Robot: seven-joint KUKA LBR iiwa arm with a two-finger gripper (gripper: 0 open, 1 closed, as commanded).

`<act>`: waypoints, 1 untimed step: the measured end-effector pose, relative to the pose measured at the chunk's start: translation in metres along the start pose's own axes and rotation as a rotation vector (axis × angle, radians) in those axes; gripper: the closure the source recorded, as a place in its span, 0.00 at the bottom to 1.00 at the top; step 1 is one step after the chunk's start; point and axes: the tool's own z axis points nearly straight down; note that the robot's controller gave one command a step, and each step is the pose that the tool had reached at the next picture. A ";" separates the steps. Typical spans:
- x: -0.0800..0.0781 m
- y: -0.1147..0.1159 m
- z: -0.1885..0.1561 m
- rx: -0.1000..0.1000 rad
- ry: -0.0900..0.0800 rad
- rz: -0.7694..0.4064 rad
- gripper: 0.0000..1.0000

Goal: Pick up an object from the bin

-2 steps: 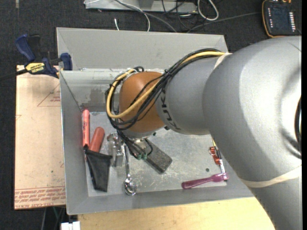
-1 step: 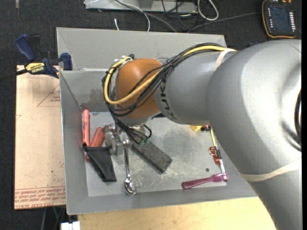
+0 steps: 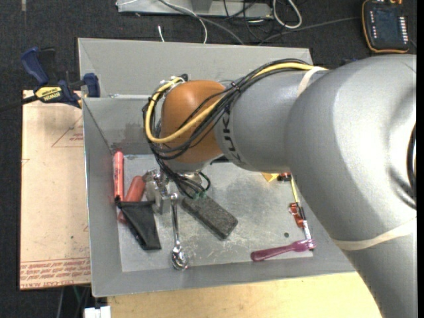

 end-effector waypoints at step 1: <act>0.014 -0.009 -0.001 -0.003 0.000 0.099 1.00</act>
Offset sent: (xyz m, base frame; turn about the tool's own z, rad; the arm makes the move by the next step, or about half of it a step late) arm 0.0102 0.0117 0.0184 -0.1122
